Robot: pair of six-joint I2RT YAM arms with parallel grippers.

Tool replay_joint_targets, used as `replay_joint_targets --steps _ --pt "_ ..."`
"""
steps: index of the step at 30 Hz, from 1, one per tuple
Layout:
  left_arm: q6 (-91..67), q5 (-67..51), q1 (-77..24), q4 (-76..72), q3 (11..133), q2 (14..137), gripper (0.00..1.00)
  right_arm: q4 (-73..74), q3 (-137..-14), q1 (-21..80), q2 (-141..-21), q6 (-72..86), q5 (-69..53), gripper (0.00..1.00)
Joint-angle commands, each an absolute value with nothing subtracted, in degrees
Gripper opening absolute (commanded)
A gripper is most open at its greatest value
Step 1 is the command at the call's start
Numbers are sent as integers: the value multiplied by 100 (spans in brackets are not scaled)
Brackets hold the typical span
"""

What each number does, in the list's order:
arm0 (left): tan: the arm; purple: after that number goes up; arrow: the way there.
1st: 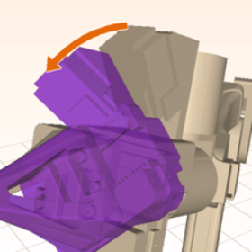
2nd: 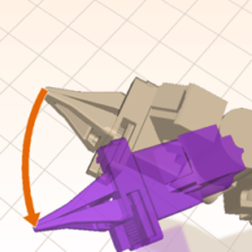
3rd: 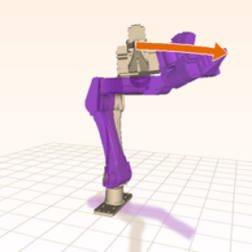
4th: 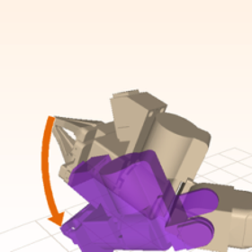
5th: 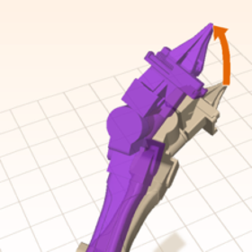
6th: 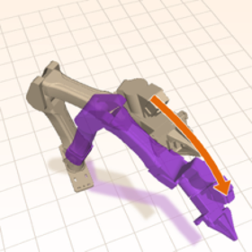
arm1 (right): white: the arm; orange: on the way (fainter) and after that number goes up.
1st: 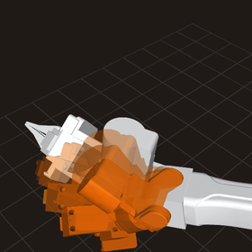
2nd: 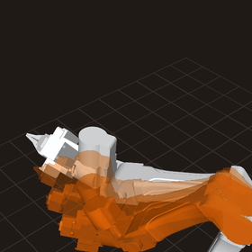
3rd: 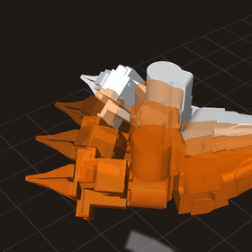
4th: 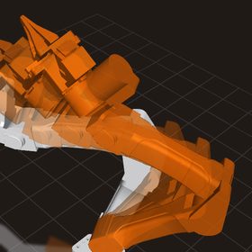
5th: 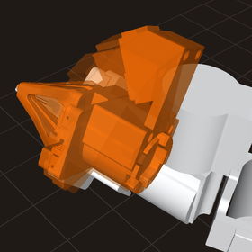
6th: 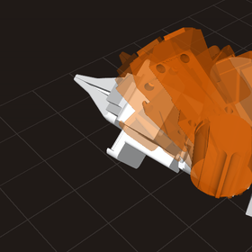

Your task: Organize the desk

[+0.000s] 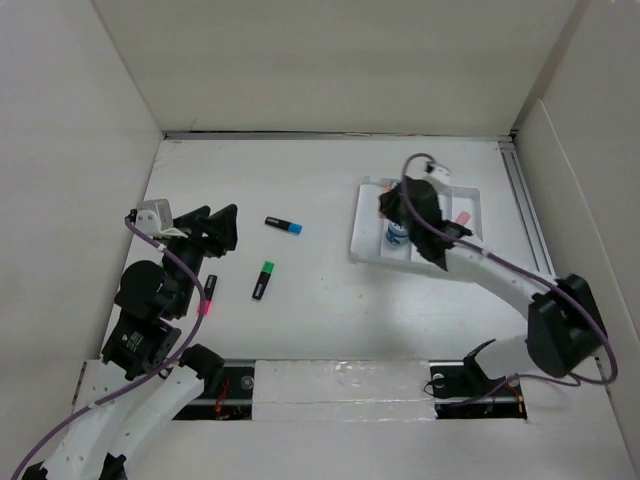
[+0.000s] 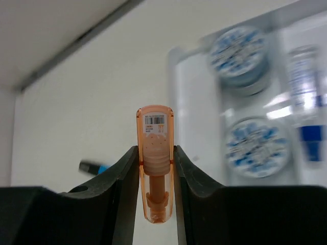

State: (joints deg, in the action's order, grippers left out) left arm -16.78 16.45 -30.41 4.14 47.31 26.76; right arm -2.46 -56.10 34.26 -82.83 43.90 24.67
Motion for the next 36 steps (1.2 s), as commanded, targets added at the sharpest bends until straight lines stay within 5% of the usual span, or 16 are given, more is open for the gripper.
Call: replay_joint_targets --steps 1,11,16,23,28,31,32,33,35,36 --pt "-1626 1538 -3067 132 4685 2628 57 -571 -4312 2402 -7525 5342 2366 12" --pt "-1626 1600 -3067 167 4693 2733 57 -624 -3235 -208 -6653 5573 844 12" --pt "-1626 1600 -3067 158 4684 2768 57 -580 -3112 -580 -6724 5458 492 13" --pt "-1626 1600 -3067 158 4684 2734 57 -598 -3067 -738 -6575 5493 571 66" --pt "-1617 1608 -3067 141 4667 2760 57 -693 -3146 -477 -6250 5441 589 74" --pt "-1617 1591 -3067 141 4685 2760 57 -1395 -3076 129 -6135 5151 185 59" --pt "-1617 1600 -3067 141 4685 2768 57 -1406 -3276 758 -6300 5063 141 35" --pt "-1617 1643 -3067 141 4685 2786 57 -1389 -3444 1139 -6450 4845 219 24" --pt "-1608 1670 -3067 167 4693 2839 57 -1179 -4100 2356 -7149 4580 456 8" --pt "-1608 1696 -3067 176 4693 2865 57 -1126 -4365 2756 -7450 4196 648 8"
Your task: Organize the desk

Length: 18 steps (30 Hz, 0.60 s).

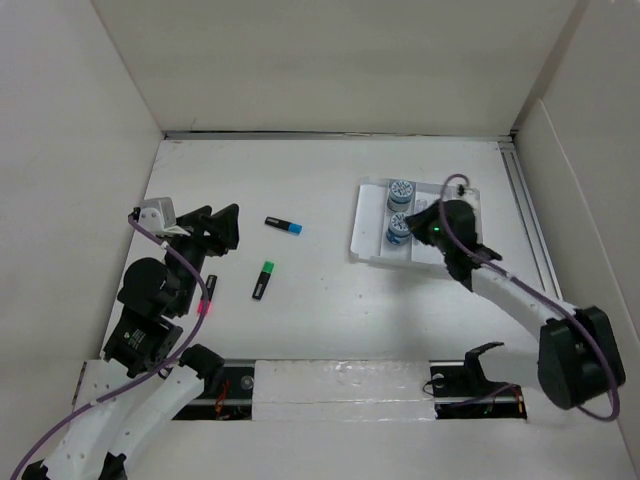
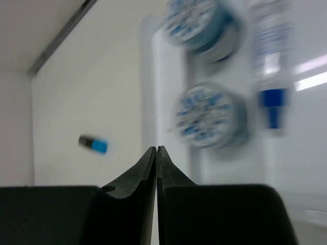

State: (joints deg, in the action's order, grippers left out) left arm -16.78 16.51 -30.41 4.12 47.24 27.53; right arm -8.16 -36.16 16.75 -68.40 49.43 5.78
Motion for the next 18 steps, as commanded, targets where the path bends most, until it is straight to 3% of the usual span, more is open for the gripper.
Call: replay_joint_targets --steps 1,4,5,8,11,18 --pt "-1608 1688 -3067 176 4693 2865 57 -977 -4647 3116 -7784 3984 729 9" --pt "-1591 1749 -3067 176 4702 2927 56 -23 -6279 4085 -9391 3341 984 40" --pt "-1591 1758 -3067 211 4711 2970 56 296 -6676 4244 -9778 3209 1028 62" --pt "-1582 1775 -3067 185 4702 2927 56 755 -7960 4675 -11054 2699 1116 86" --pt "-1564 1854 -3067 202 4693 2909 56 1194 -9050 4790 -11951 2409 1125 93" --pt "-1564 1723 -3067 185 4711 2856 56 2196 -10669 4790 -13156 2118 1239 93"
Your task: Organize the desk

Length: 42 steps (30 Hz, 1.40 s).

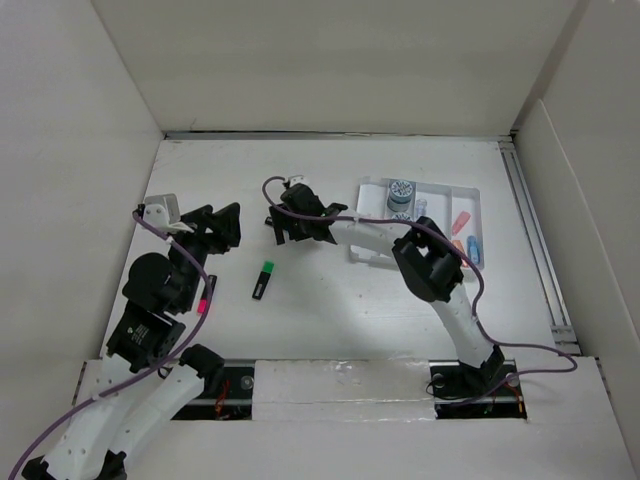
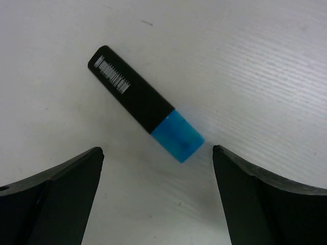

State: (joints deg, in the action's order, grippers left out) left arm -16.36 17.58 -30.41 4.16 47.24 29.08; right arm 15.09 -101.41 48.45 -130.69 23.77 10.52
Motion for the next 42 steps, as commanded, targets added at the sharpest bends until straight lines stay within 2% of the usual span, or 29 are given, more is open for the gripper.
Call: replay_joint_targets --steps 1,6,10,11,14,20,21,22,24,25,27,28,33,39,42 --pt "-1573 1697 -3067 193 4720 2813 56 2302 -10757 4790 -13227 2118 1318 93" --pt "-1564 1740 -3067 158 4676 2742 56 2548 -11231 4843 -13640 2092 1539 93" --pt "-1564 1714 -3067 158 4693 2742 56 2935 -11707 4843 -13913 1925 1529 85" --pt "-1564 1723 -3067 158 4685 2716 56 2970 -11846 4904 -14009 1794 1434 80" --pt "-1564 1714 -3067 141 4685 2681 56 3041 -11996 4904 -14088 1714 1380 79" --pt "-1556 1688 -3067 141 4685 2725 56 3094 -12454 4904 -14343 1530 959 69" --pt "-1556 1696 -3067 141 4685 2725 56 3181 -12506 4904 -14387 1538 906 66" --pt "-1547 1705 -3067 149 4685 2733 56 3216 -12542 4904 -14431 1538 836 56" --pt "-1547 1723 -3067 167 4685 2733 56 3269 -12498 4904 -14423 1555 703 44" --pt "-1547 1714 -3067 158 4685 2725 56 3183 -12376 4957 -14284 1556 703 31" --pt "-1538 1723 -3067 141 4685 2725 56 2693 -11648 4957 -14011 1591 598 25" --pt "-1538 1723 -3067 149 4685 2733 56 2524 -11367 4957 -13853 1669 537 19" --pt "-1529 1661 -3067 132 4685 2760 56 1268 -9556 4827 -12527 2249 378 12" --pt "-1529 1643 -3067 141 4685 2742 56 133 -7973 4115 -10577 2829 228 12" --pt "-1529 1652 -3067 149 4693 2786 56 -175 -7349 3596 -10048 3049 325 12"
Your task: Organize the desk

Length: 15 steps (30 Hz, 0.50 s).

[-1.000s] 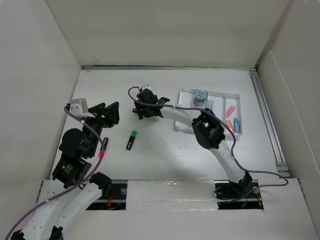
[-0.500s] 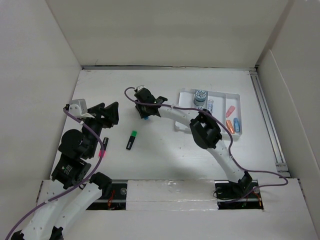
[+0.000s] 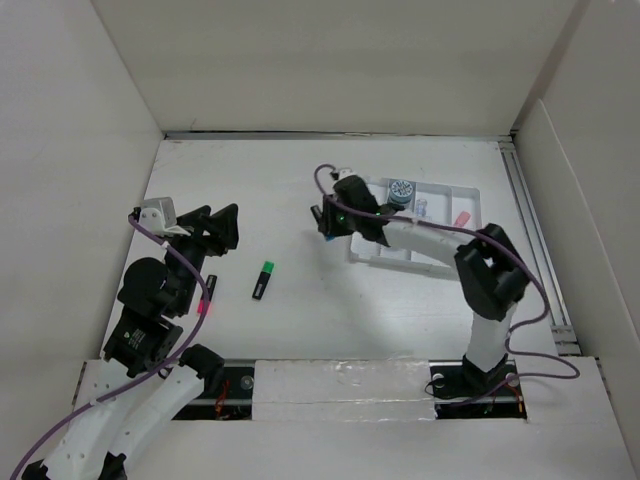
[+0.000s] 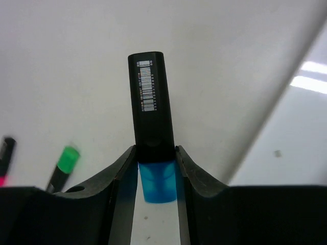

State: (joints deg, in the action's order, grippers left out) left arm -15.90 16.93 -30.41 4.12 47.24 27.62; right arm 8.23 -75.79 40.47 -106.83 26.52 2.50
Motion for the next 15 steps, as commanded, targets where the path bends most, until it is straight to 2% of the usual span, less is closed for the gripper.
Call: replay_joint_targets --steps 1,9,12,13,15 --pt "-1538 1635 -3067 149 4685 2786 56 -193 -7139 3360 -10002 3085 351 13" --pt "-1529 1494 -3067 141 4711 2944 57 -229 -6433 2725 -9984 3682 554 15" --pt "-1521 1547 -3067 167 4711 2971 57 -150 -6460 2725 -10011 3788 843 34" --pt "-1529 1538 -3067 167 4711 2971 57 -149 -6469 2725 -9993 3823 905 56" --pt "-1521 1538 -3067 158 4702 2944 57 -158 -6512 2899 -9897 3823 984 76"
